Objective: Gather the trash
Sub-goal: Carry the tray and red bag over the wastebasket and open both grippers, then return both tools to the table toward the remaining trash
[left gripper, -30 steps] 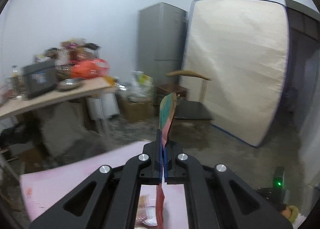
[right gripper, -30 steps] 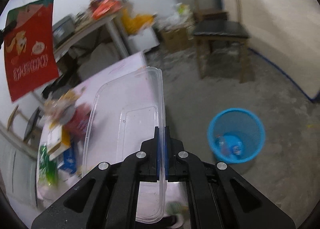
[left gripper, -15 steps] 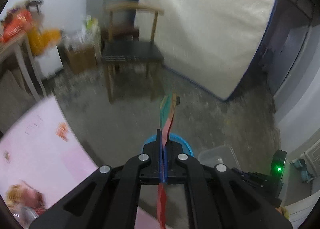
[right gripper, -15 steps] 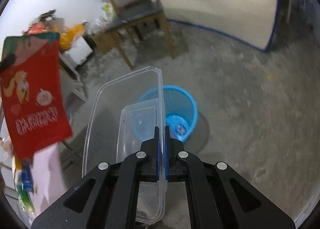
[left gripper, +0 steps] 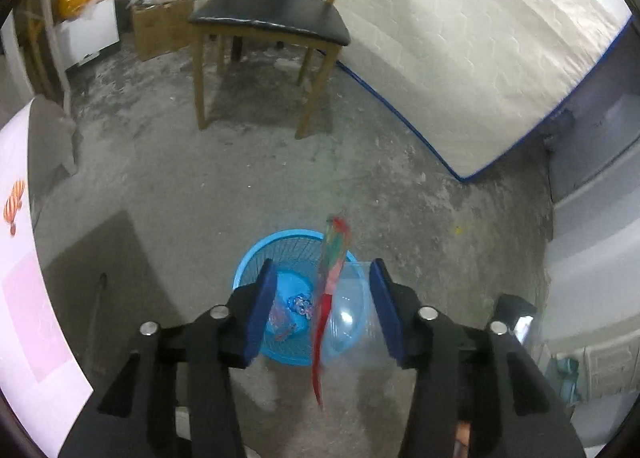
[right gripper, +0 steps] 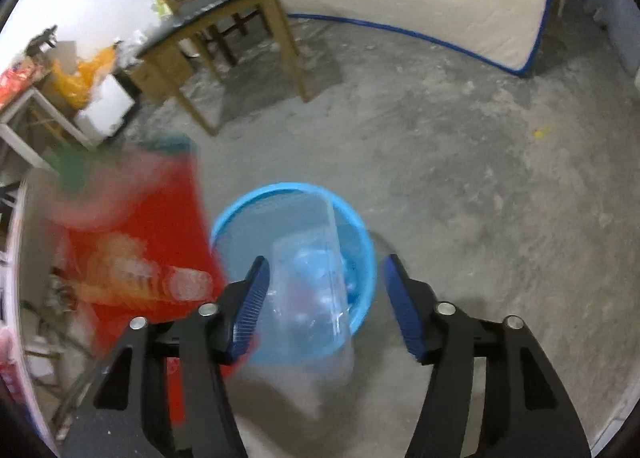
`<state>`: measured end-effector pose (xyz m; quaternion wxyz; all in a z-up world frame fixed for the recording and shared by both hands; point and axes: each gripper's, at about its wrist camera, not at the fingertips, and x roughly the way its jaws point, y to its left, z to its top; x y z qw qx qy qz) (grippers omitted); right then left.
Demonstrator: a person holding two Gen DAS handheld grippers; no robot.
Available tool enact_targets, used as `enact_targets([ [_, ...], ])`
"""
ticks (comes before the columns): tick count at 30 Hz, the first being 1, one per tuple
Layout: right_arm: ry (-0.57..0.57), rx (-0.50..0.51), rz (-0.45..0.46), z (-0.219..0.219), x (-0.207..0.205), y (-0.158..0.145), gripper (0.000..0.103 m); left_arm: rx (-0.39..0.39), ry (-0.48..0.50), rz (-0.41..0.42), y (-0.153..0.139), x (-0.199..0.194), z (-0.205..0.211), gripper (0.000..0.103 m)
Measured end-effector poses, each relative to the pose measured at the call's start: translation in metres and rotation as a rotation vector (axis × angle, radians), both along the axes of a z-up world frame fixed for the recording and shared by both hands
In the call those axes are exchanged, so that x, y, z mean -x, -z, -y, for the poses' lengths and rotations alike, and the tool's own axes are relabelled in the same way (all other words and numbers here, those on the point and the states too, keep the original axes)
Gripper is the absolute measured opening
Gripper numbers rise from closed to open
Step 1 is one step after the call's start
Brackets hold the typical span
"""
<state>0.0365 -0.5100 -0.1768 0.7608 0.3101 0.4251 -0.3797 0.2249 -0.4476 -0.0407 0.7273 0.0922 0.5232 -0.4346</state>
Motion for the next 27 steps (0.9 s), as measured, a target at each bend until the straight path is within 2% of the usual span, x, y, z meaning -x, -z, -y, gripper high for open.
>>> enact_targets([
  [3, 0.027, -0.019, -0.009, 0.002, 0.010, 0.009, 0.056, -0.015, 0.019, 0.008, -0.002, 0.001, -0.016, 0.052],
  [6, 0.030, -0.002, -0.011, -0.006, 0.024, 0.008, 0.056, -0.015, 0.031, 0.060, -0.015, 0.004, -0.038, 0.055],
  [13, 0.025, 0.042, -0.020, -0.023, 0.056, -0.004, 0.056, 0.031, 0.043, 0.123, -0.051, 0.018, -0.092, 0.062],
  [18, -0.009, 0.086, 0.012, -0.048, 0.072, -0.035, 0.060, 0.068, 0.053, 0.197, -0.082, 0.038, -0.140, 0.069],
  [21, -0.045, 0.121, 0.065, -0.067, 0.075, -0.062, 0.064, 0.109, 0.049, 0.237, -0.103, 0.051, -0.183, 0.075],
  [24, -0.093, 0.140, 0.136, -0.087, 0.074, -0.091, 0.070, 0.129, 0.017, 0.278, -0.120, 0.061, -0.236, 0.079],
  [27, -0.168, 0.162, 0.202, -0.112, 0.065, -0.120, 0.072, 0.143, -0.035, 0.302, -0.131, 0.069, -0.292, 0.083],
])
